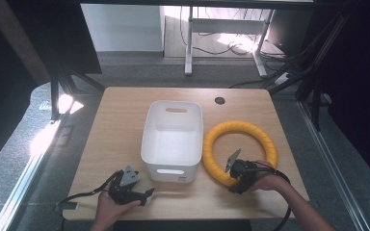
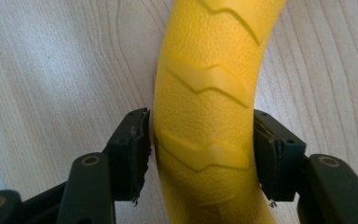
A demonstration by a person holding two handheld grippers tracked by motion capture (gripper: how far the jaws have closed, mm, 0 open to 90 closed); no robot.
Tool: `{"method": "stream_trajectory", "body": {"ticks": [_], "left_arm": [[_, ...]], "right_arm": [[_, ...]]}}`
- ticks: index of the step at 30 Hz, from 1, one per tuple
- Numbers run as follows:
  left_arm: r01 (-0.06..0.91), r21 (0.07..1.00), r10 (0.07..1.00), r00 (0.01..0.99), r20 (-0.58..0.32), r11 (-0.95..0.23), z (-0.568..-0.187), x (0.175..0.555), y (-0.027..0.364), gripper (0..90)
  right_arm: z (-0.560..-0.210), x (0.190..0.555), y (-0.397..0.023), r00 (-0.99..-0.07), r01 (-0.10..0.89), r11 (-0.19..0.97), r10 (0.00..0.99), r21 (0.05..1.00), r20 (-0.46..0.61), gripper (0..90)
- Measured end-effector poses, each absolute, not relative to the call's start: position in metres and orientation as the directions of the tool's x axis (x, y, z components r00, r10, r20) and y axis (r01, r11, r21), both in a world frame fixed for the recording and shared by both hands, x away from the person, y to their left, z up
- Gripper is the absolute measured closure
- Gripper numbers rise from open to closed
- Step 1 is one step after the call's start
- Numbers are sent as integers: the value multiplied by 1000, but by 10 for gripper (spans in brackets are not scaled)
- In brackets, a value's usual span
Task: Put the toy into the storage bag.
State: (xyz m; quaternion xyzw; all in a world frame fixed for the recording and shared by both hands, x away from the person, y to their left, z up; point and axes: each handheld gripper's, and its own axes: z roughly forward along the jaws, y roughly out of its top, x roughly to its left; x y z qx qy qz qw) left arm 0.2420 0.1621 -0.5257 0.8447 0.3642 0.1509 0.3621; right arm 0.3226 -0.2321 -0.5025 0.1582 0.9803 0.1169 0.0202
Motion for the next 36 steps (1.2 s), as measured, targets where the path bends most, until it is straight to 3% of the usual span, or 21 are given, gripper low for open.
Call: {"method": "stream_trajectory", "body": {"ticks": [8, 15, 25, 36], "left_arm": [[504, 723, 725, 689, -6, -473, -525, 242, 162, 148], [504, 722, 725, 689, -6, -473, -526, 242, 162, 147], [504, 722, 726, 688, -5, -473, -526, 242, 162, 147], [504, 722, 725, 689, -5, -474, -526, 242, 162, 147]], "right_arm": [[-501, 326, -231, -952, 299, 928, 305, 221, 6, 495], [-498, 328, -237, -951, 305, 915, 306, 264, 40, 498], [-471, 336, -249, -937, 345, 831, 331, 436, 110, 503], [-458, 339, -258, -928, 363, 762, 347, 536, 134, 505]]}}
